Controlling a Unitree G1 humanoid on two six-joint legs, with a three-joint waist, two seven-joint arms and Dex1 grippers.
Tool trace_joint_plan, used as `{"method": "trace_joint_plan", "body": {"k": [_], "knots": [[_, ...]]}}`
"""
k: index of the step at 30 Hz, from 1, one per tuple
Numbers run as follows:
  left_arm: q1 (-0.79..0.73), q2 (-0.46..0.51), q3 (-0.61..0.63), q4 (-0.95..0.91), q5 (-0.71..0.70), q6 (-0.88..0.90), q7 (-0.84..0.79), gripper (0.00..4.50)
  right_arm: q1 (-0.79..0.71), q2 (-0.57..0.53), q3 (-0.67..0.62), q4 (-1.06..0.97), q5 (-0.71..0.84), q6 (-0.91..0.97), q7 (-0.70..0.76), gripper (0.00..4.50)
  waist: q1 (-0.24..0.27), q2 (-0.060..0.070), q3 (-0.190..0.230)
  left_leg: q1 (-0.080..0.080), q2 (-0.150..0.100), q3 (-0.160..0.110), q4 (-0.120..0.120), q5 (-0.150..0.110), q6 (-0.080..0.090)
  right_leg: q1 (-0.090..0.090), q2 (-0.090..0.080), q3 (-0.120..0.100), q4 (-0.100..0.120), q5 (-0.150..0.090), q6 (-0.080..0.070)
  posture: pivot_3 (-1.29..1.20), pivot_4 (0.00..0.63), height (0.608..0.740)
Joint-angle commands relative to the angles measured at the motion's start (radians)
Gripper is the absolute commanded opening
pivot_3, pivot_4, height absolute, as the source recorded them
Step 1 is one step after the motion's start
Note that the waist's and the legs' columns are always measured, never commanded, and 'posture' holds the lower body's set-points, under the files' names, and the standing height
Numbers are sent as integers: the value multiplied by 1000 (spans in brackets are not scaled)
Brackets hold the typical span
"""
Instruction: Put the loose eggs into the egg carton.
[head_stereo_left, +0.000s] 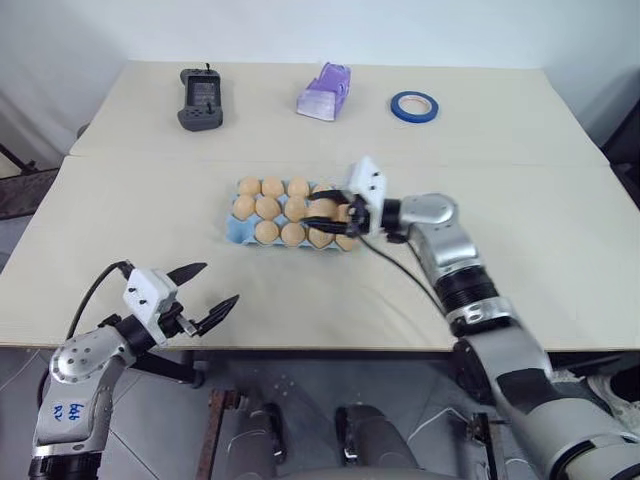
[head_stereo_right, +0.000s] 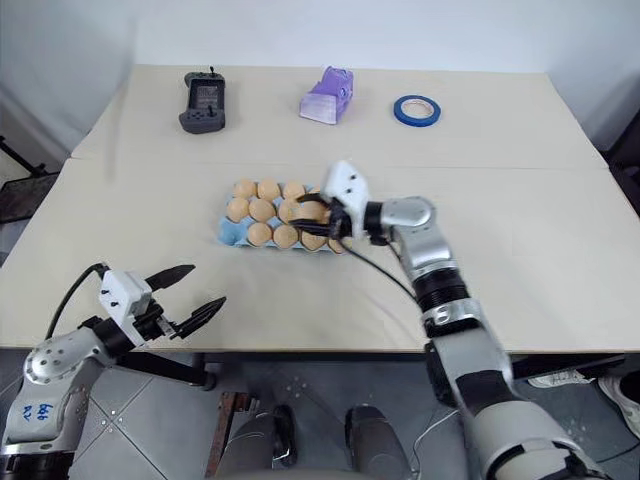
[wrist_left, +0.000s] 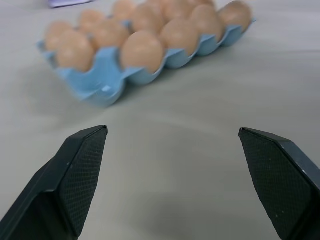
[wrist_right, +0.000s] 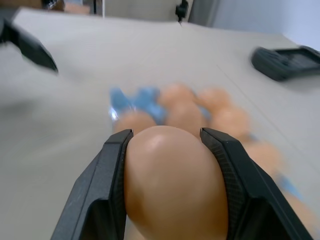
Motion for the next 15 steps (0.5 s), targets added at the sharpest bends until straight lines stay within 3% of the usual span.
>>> {"method": "trace_joint_plan", "body": {"k": [1, 4, 12, 15], "knots": [[24, -13, 27, -37, -15, -34, 16, 4500, -45, 95, 37, 14, -31, 18, -129, 1913, 0, 0, 0, 0, 0, 0, 0, 0, 0, 0, 0, 0, 0, 0, 0, 0, 150, 740], [41, -25, 23, -64, -16, -34, 33, 4500, -87, 193, 60, 119, -61, 8, -226, 1913, -2, 0, 0, 0, -1, 0, -2, 0, 0, -1, -1, -1, -1, 0, -1, 0, 150, 740], [66, -43, 12, -105, -10, -28, 63, 4500, -203, 298, 57, 374, -84, -76, -373, 1913, -1, -2, -1, -4, -3, 4, -11, 0, -1, -6, -5, -4, -6, -1, -2, 0, 150, 740], [69, -48, 7, -121, -10, -24, 73, 4500, -242, 305, 50, 456, -84, -121, -410, 2834, -2, -2, -1, -4, -2, 4, -11, 1, -2, -8, -4, -4, -5, -1, -2, 0, 150, 740]]}}
